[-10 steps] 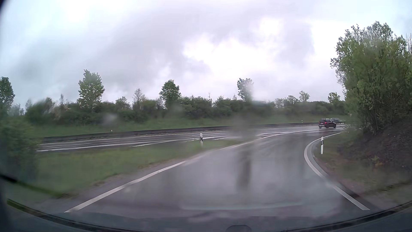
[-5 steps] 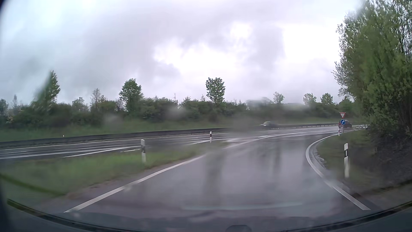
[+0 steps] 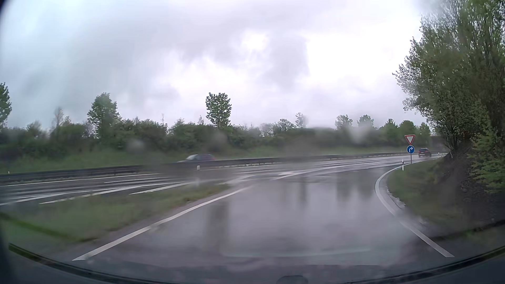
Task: Follow the waypoints while adhering to traffic rules and regulations
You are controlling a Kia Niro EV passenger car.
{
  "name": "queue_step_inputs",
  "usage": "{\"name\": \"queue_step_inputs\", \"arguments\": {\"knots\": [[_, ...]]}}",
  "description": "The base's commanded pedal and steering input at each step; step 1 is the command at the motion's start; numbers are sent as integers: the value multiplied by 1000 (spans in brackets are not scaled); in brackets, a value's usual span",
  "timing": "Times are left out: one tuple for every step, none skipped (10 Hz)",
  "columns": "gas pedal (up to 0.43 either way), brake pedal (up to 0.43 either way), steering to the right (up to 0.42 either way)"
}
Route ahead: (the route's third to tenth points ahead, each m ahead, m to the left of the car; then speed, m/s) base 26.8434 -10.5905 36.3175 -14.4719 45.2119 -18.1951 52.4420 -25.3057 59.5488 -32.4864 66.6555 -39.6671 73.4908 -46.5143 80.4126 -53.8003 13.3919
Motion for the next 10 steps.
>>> {"name": "queue_step_inputs", "arguments": {"knots": [[169,0,103],[169,0,103],[169,0,104],[177,0,103],[189,0,103],[197,0,104],[197,0,104],[197,0,104],[220,0,103],[240,0,102]]}}
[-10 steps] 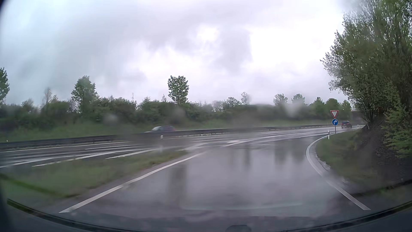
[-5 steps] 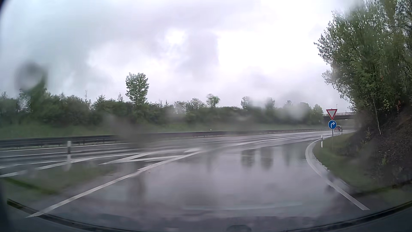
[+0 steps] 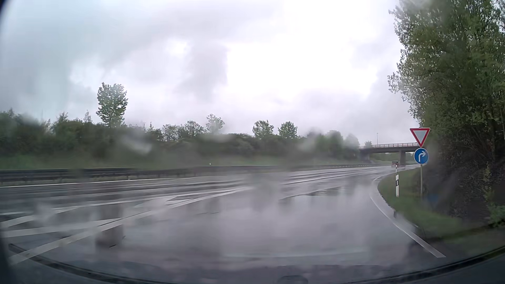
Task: Follow the waypoints while adhering to traffic rules and regulations
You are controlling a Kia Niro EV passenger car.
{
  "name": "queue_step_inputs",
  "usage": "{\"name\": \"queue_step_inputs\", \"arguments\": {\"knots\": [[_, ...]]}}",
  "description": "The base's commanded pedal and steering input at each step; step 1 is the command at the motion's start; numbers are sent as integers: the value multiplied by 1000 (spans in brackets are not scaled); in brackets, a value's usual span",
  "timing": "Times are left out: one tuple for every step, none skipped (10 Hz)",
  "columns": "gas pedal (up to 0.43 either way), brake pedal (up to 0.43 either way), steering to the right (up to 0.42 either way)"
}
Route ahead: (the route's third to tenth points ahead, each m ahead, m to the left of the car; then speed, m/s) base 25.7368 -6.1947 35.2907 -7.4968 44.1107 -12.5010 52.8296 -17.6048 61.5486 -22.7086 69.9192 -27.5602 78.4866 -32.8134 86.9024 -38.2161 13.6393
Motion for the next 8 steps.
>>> {"name": "queue_step_inputs", "arguments": {"knots": [[268,0,101],[287,0,99],[299,0,96],[339,0,93],[350,0,93],[350,0,93],[358,0,91],[358,0,90]]}}
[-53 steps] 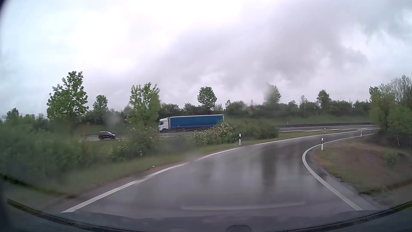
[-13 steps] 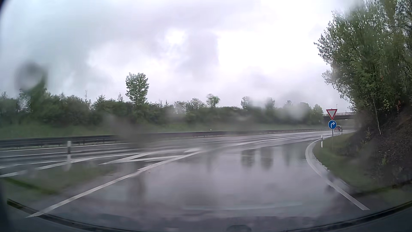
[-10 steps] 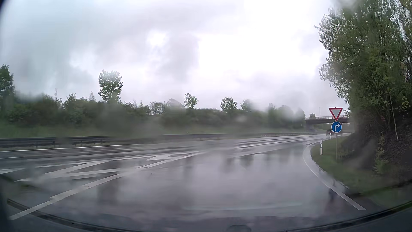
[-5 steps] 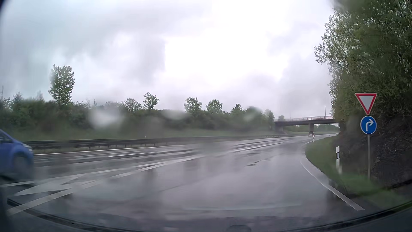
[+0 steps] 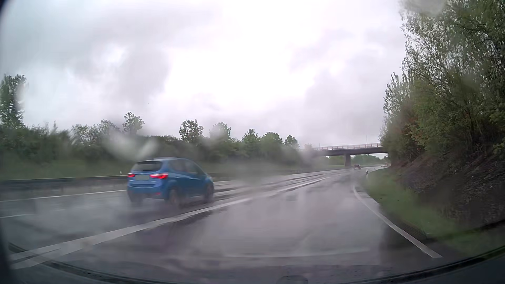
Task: Follow the waypoints while adhering to traffic rules and regulations
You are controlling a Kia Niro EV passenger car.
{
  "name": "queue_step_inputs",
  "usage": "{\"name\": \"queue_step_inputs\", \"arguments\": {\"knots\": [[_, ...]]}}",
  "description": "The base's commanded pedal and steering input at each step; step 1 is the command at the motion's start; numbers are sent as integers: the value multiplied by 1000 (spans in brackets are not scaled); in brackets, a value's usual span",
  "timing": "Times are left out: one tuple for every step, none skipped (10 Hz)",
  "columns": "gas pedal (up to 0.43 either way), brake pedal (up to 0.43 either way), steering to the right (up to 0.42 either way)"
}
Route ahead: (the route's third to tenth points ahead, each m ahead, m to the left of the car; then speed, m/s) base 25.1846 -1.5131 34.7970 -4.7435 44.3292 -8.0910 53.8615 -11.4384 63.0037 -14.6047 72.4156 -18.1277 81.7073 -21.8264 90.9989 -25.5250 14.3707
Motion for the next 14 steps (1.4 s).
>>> {"name": "queue_step_inputs", "arguments": {"knots": [[370,0,88],[370,0,85],[370,0,82],[398,0,79],[398,0,78],[409,0,74],[409,0,68],[421,0,61],[421,0,55],[429,0,49],[429,0,42],[441,0,40],[441,0,37],[441,0,31]]}}
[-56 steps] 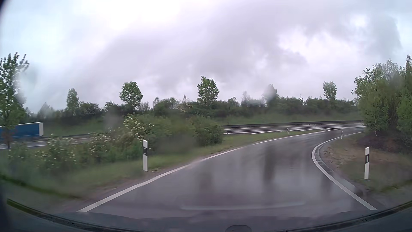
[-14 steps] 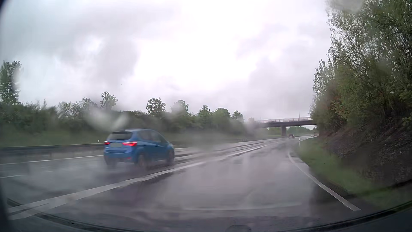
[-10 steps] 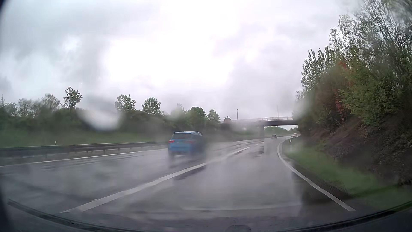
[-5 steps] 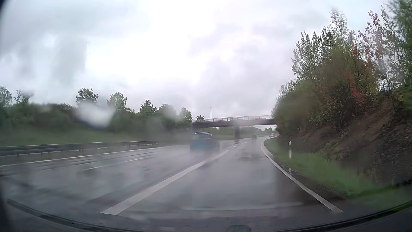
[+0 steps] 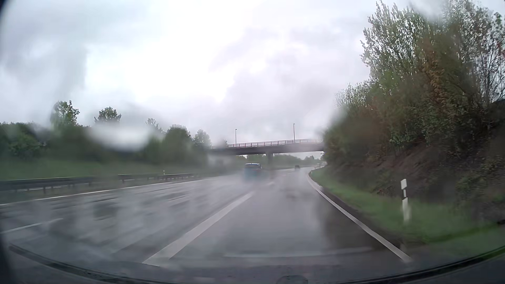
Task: Follow the waypoints while adhering to traffic rules and regulations
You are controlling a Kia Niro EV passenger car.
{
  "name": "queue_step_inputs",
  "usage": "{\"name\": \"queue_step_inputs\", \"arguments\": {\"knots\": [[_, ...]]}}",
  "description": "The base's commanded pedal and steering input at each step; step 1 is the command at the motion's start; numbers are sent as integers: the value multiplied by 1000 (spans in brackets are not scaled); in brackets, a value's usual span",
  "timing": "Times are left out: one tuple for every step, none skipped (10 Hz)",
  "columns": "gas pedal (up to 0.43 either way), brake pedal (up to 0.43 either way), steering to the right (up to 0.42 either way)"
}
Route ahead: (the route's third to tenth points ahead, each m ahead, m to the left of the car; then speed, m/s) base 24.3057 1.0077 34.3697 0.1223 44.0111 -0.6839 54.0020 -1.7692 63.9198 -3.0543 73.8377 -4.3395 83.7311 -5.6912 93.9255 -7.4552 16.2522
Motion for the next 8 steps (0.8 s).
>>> {"name": "queue_step_inputs", "arguments": {"knots": [[449,0,29],[461,0,29],[461,0,27],[461,0,23],[449,0,19],[441,0,18],[409,0,17],[398,0,15]]}}
